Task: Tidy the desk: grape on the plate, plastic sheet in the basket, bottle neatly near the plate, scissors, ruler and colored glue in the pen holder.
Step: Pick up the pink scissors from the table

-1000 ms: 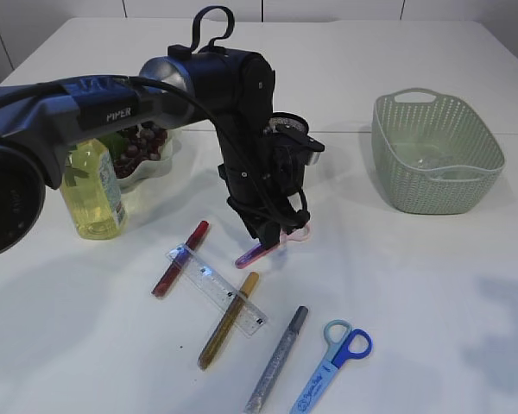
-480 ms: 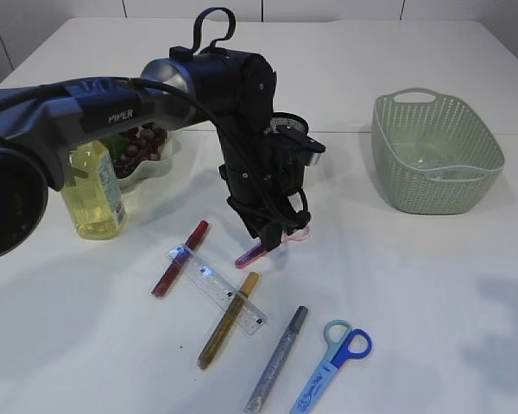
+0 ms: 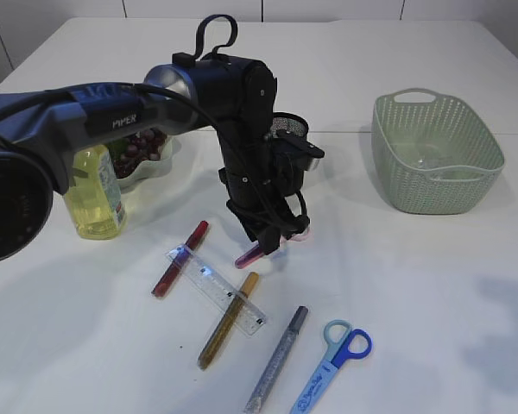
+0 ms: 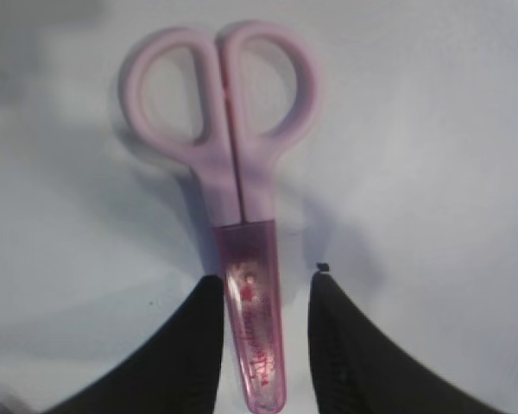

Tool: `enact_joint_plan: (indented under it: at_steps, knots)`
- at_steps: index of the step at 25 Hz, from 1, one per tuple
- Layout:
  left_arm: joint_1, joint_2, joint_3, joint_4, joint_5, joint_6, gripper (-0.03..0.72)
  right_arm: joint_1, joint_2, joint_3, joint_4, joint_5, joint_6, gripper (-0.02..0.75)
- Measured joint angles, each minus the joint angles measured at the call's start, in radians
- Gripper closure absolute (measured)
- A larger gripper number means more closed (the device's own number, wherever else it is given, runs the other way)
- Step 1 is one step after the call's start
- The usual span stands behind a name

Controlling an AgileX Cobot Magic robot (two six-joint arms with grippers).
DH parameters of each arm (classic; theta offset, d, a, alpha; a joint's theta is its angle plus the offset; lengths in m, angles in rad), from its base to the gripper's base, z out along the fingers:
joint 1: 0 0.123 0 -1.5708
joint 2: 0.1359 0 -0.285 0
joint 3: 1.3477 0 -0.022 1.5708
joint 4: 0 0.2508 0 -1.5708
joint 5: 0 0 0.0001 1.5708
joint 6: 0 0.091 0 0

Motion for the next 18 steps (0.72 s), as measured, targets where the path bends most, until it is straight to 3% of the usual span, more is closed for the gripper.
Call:
enact_joint_plan:
  at_steps: [12, 18]
  knots:
    - [0.000, 0.009, -0.001, 0.002, -0.025, 0.002, 0.438, 0.000, 0.000, 0.000, 0.000, 0.000, -0.008, 0.189]
    - [0.000, 0.009, -0.001, 0.002, -0.025, 0.002, 0.399, 0.000, 0.000, 0.000, 0.000, 0.000, -0.010, 0.189]
